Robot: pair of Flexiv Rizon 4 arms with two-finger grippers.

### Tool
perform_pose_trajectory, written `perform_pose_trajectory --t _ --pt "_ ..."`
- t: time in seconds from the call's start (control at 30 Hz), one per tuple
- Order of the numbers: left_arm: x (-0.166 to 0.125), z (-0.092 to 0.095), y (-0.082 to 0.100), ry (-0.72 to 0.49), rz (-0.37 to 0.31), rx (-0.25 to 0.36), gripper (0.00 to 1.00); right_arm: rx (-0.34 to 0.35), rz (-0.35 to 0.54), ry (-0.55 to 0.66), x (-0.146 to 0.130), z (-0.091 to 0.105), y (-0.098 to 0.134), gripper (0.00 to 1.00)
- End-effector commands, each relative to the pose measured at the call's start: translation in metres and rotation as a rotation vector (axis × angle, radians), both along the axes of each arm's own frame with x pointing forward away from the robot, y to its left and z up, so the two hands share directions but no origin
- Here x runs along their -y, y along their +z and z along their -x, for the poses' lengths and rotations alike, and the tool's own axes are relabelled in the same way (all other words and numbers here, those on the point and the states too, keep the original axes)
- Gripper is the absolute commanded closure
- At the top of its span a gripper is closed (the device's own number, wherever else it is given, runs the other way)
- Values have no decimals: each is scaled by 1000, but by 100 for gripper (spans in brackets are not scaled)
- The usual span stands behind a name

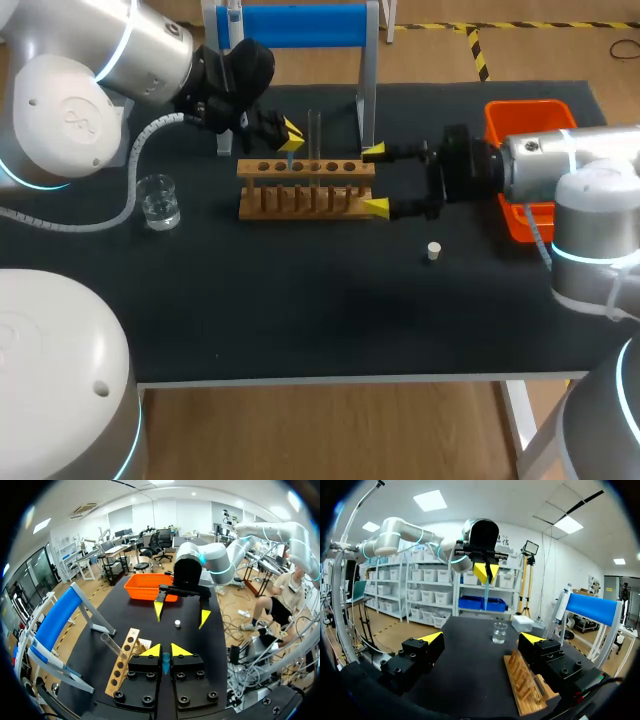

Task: Invert the test tube, pick up the pipette, mount the tip to pipette, aspirate from beaker and dispense into the tube, eject the tip, return the pipette, and cap with the stopper.

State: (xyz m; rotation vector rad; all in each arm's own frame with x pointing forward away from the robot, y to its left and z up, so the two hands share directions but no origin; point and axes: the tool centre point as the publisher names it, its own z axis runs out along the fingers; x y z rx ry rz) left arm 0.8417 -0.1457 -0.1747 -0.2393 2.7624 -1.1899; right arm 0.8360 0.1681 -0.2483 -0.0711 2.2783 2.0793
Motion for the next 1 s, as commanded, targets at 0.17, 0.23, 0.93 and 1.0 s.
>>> perform_pose_trajectory --t 0.17,0.23,0.93,1.0 --pt "0 -1 1 -3 -4 -5 100 -101 -103 92 -28 -14 8 1" --pt "0 -1 1 -3 -4 -5 100 -122 -110 99 -34 -14 10 5" --pt "0 -1 1 -3 -4 -5 100 -102 -68 131 -82 5 33 28" --pt "0 -1 1 -3 -4 -5 100 -101 -66 133 -84 7 33 27"
